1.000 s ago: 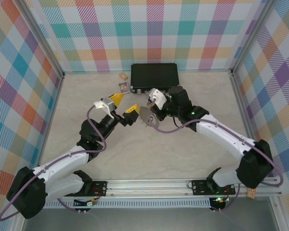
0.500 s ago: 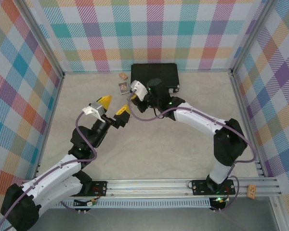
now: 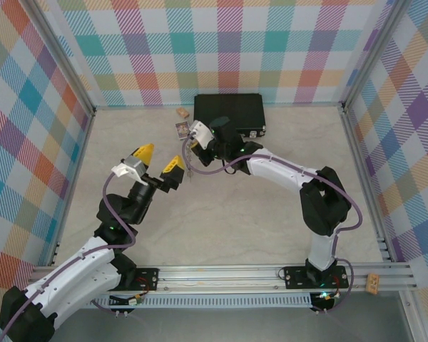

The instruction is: Put the keys on the keyring

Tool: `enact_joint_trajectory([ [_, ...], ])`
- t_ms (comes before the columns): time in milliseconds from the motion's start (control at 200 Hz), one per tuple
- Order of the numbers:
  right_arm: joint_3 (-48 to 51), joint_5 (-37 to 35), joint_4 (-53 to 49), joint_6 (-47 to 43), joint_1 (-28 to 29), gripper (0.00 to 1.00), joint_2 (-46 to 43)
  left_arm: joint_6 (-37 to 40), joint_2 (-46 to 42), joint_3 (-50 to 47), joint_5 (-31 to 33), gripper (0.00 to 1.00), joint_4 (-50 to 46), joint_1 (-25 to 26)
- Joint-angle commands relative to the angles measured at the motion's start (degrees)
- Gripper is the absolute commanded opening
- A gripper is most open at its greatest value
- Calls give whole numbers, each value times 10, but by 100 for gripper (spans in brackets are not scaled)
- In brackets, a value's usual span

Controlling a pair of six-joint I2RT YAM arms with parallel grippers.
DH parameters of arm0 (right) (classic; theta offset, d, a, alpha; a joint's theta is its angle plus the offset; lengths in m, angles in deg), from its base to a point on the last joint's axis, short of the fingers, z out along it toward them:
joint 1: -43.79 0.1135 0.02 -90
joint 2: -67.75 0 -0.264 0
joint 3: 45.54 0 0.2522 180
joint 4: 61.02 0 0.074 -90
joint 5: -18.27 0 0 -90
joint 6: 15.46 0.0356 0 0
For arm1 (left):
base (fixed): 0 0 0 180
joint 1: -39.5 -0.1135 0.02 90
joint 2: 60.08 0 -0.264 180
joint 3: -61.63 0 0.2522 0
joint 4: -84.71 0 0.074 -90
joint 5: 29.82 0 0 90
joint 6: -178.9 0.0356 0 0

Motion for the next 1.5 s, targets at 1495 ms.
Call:
enact_joint_trajectory([
  [1495, 183, -65, -89, -34, -68, 0, -66, 6, 35, -5, -14, 100, 21, -5],
])
